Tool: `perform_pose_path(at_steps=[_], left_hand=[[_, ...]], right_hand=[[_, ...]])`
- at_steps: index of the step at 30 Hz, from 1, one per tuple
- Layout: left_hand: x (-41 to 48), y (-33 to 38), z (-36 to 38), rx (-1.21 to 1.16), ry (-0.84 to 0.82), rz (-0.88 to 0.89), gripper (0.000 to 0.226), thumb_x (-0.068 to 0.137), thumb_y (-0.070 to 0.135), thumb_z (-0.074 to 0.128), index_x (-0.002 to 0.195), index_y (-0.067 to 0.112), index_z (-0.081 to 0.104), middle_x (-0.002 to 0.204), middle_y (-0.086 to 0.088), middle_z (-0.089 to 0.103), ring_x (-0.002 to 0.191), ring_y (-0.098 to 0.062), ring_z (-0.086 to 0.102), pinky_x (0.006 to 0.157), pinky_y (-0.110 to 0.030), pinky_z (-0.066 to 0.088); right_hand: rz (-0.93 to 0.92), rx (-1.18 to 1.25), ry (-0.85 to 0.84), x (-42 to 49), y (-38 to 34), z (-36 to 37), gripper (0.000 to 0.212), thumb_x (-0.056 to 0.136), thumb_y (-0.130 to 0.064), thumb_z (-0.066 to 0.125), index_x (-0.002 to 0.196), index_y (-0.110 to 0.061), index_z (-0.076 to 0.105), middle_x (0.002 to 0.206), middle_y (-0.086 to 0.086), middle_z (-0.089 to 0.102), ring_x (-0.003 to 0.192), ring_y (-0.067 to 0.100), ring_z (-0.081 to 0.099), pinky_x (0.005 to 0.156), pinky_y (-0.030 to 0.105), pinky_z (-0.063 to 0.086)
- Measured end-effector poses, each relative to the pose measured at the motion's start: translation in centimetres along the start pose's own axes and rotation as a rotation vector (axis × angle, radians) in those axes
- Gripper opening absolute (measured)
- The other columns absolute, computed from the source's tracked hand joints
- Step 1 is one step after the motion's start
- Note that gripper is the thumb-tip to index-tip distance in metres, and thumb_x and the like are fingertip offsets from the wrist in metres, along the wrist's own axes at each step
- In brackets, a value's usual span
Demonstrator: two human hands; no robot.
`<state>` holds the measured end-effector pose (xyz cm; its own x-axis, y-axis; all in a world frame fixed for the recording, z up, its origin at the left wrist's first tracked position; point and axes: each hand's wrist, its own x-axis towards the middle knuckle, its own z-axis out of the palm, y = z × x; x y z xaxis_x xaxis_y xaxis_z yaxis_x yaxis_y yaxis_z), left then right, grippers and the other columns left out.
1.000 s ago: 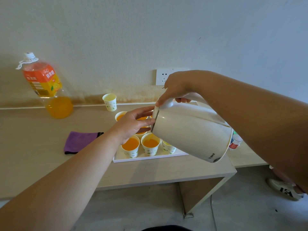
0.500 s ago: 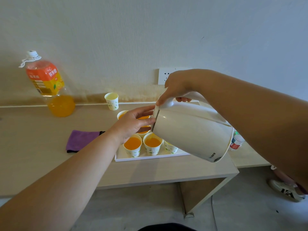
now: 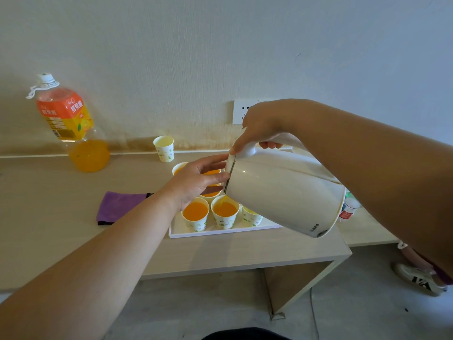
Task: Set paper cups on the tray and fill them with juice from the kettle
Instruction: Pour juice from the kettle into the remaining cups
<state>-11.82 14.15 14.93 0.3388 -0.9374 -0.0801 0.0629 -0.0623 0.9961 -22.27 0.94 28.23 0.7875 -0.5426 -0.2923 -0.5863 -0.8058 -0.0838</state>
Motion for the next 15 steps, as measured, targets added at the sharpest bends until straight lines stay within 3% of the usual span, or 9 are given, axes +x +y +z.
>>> perform_pose_path(at_steps=[15], left_hand=[[0.62,0.25,0.28,0.024,0.002,-0.007,0.038,0.085,0.010,0.067,0.115,0.032,0.062,0.119,0.007,0.068,0.109,-0.015,0.064,0.095,-0.039,0.052]], right_hand=[[0.028,0.000,-0.001,0.03,0.32,-0.51,0.044,0.076,-0.056,0.069,0.068,-0.013,0.059,0.053,0.000,0.055,0.044,0.015,0.052,0.059,0.025,0.044]])
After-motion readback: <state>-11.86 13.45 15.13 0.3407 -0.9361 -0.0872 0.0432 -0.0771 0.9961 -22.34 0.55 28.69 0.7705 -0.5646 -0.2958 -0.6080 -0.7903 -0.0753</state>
